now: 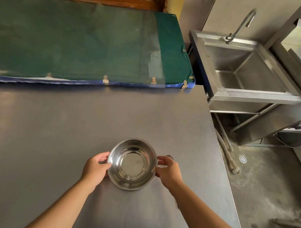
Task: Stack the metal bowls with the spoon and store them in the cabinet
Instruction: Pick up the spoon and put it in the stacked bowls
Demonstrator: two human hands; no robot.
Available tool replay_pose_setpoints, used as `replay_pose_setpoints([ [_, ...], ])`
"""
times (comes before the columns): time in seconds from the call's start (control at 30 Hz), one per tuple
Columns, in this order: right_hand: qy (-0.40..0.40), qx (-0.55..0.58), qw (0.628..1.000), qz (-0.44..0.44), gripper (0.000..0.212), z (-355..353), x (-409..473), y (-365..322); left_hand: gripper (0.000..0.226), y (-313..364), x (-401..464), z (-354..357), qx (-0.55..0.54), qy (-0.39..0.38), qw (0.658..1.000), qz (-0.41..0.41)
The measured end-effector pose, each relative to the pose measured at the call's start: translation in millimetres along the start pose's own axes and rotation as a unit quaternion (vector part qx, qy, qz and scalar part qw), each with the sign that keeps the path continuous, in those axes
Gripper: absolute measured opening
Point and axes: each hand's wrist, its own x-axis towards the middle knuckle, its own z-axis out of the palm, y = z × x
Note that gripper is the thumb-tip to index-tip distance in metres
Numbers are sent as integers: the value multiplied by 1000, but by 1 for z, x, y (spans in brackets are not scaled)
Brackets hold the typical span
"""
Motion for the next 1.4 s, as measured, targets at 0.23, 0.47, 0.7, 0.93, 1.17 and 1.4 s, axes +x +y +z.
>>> replay_pose_setpoints([
  [0.23,14,-65,998,-7,33,-12,-8,4,39,-9,-9,-2,-101,-22,994,-36],
  [0.47,111,-213,971,-9,30,-39,-14,22,40,-21,-13,0,-122,-24,990,-59],
  [0.7,112,-277,953,44,24,-36,-17,42,33,-23,-22,1,-86,-34,994,-63],
  [0.93,120,-278,952,50,19,-30,-20,34,29,-19,-26,-4,-52,-55,995,-65],
  [1.17,139,-251,958,-18,8,-20,-24,2,27,-20,-24,-10,-48,-59,995,-67],
  [1.4,100,-286,945,-122,3,18,-34,-36,21,-23,-18,-12,-54,-73,994,-68],
])
